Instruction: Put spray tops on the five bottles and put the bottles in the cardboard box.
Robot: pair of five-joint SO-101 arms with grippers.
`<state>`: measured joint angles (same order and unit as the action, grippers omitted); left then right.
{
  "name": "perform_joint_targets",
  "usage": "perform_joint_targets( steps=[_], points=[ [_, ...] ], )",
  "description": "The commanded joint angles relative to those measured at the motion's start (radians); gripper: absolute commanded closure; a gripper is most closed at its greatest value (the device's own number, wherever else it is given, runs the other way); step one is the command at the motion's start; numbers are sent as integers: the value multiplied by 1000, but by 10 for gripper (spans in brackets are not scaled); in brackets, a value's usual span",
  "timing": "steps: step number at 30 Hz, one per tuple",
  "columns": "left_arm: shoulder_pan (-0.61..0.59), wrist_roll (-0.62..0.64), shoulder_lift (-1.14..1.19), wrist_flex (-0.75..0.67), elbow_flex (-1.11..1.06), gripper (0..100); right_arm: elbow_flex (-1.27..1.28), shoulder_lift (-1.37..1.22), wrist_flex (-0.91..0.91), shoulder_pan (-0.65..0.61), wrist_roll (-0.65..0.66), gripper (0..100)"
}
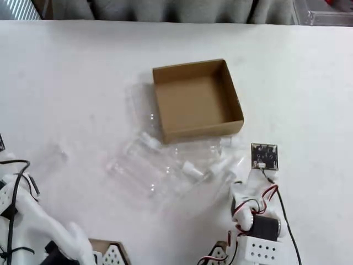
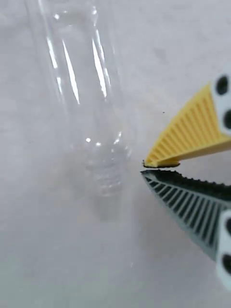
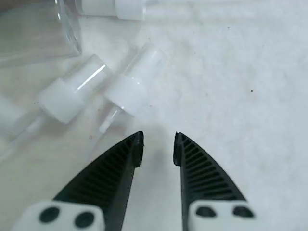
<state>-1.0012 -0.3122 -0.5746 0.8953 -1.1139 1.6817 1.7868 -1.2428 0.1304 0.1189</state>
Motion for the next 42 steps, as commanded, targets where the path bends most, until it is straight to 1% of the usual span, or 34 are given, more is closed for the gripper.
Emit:
perform_joint_targets(
  steps=[1, 8, 14, 19, 25, 32, 36, 42],
  points=[
    [-5, 28, 108, -8, 109, 976, 9, 12, 16, 16, 9, 915],
    [-12, 28, 397, 0, 281, 976, 9, 12, 16, 16, 9, 915],
    [-19, 32, 542, -3, 425, 976, 9, 12, 16, 16, 9, 915],
    [-48, 155, 596, -5, 568, 976, 9, 12, 16, 16, 9, 915],
    [-45, 236, 680, -5, 687, 976, 9, 12, 16, 16, 9, 915],
    [-42, 322, 863, -5, 867, 976, 9, 12, 16, 16, 9, 915],
    [-42, 397, 969, -3, 990, 976, 9, 12, 16, 16, 9, 915],
    [-22, 500, 1058, -3, 1129, 976, 9, 12, 16, 16, 9, 915]
  ],
)
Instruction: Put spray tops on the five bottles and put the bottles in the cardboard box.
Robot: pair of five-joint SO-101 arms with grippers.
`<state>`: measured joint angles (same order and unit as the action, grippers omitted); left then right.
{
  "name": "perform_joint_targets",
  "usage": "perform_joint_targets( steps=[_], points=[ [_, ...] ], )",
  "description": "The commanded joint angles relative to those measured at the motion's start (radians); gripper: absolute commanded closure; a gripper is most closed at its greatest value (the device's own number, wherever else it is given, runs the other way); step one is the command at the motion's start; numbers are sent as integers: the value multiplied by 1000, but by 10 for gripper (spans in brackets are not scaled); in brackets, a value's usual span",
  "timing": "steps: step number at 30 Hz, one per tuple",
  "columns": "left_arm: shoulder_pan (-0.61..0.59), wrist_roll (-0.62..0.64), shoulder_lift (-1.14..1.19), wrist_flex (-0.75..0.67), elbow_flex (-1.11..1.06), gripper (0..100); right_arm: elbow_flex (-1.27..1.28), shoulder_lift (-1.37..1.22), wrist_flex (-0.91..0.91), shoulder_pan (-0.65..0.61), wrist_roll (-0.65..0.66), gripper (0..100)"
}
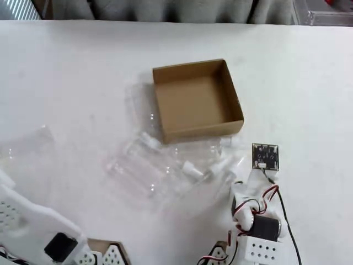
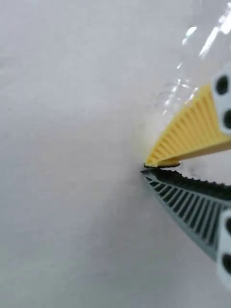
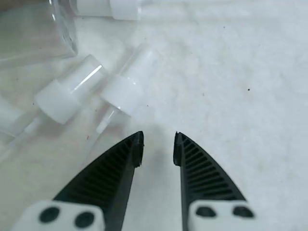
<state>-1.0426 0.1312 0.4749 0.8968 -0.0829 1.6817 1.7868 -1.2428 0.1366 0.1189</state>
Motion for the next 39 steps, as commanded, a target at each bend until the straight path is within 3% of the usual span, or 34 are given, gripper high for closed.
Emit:
perform_joint_targets(
  steps=[1, 10, 18, 27, 35, 39],
  points=[
    [27, 74, 18, -5, 115, 976, 9, 12, 16, 8, 9, 915],
    [145, 138, 42, 3, 144, 976, 9, 12, 16, 8, 9, 915],
    [216, 284, 38, -2, 204, 976, 9, 12, 16, 8, 9, 915],
    [268, 489, -31, 259, 385, 974, 9, 12, 16, 7, 9, 915],
    [318, 735, -30, 273, 555, 748, 9, 12, 16, 7, 9, 915],
    [315, 830, -28, 272, 565, 692, 9, 12, 16, 7, 9, 915]
  ],
)
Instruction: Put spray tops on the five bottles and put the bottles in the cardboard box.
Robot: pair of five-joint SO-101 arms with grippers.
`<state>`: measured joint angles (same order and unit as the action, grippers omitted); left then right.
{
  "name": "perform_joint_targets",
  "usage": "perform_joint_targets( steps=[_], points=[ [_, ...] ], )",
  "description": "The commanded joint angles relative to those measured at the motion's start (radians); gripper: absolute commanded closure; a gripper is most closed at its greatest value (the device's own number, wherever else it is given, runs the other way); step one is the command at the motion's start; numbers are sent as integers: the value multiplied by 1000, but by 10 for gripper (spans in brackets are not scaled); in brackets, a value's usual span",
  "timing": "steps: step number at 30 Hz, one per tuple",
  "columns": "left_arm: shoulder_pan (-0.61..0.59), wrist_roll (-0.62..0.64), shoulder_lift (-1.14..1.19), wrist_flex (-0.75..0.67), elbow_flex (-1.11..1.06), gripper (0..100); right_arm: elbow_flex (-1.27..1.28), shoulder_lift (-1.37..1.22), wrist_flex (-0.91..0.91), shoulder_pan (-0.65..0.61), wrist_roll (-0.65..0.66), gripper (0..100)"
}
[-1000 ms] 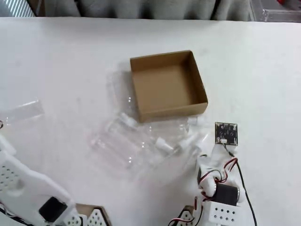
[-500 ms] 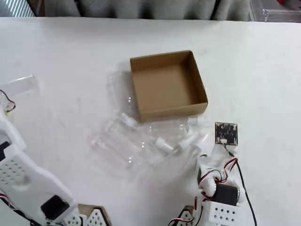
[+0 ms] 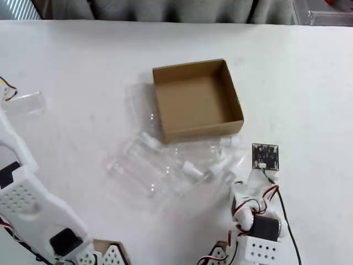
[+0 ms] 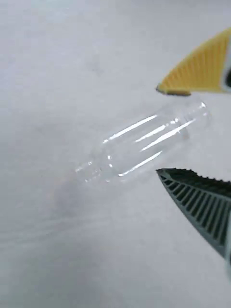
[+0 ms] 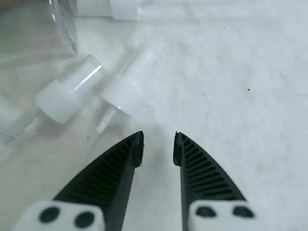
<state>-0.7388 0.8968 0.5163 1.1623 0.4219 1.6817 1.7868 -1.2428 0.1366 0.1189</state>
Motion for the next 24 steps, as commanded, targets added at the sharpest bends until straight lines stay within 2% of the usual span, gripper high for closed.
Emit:
perform_joint_targets(
  steps=[1, 14, 17, 24],
  points=[
    [10, 75, -70, 6, 57, 686, 9, 12, 16, 7, 9, 915],
    [-28, 201, 44, 166, 40, 635, 9, 12, 16, 5, 9, 915],
    [-51, 210, 59, 152, 40, 636, 9, 12, 16, 5, 9, 915],
    [-53, 212, 131, 20, 40, 635, 9, 12, 16, 5, 9, 915]
  ],
)
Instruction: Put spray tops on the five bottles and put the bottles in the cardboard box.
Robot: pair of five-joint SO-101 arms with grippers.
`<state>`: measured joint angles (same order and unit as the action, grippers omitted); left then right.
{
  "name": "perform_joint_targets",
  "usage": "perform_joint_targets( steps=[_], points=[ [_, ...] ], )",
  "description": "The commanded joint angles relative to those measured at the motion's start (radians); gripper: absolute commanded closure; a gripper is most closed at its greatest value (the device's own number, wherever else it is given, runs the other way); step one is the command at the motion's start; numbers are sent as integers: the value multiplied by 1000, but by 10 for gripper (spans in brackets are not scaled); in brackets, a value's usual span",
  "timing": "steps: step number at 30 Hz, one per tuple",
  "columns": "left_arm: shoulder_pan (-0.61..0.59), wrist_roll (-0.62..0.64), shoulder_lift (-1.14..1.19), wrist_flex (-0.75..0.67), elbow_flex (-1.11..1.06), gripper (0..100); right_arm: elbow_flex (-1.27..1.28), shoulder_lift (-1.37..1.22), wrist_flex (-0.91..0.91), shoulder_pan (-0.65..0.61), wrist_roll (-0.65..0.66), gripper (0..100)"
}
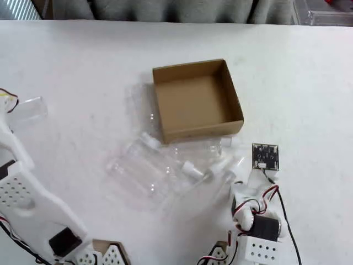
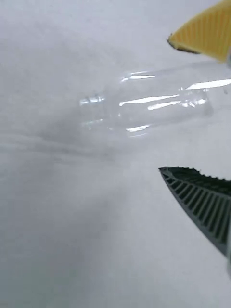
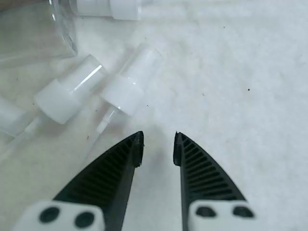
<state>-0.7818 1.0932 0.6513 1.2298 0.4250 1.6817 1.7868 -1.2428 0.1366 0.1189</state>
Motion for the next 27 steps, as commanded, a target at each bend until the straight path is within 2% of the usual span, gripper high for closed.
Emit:
perform_joint_targets(
  steps=[1, 6, 17, 20, 24, 25, 27],
  points=[
    [-10, 15, 2, -55, 40, 635, 9, 12, 16, 5, 9, 915],
    [-12, 15, 58, -26, 127, 636, 9, 12, 16, 5, 9, 915],
    [24, -23, 289, 176, 463, 644, 9, 12, 16, 5, 9, 915],
    [33, -69, 335, 216, 555, 739, 9, 12, 16, 5, 9, 915],
    [27, -135, 386, 247, 663, 973, 9, 12, 16, 7, 9, 915],
    [28, -167, 395, 259, 686, 987, 9, 12, 16, 7, 9, 915],
    [39, -193, 406, 305, 730, 939, 9, 12, 16, 7, 9, 915]
  ],
)
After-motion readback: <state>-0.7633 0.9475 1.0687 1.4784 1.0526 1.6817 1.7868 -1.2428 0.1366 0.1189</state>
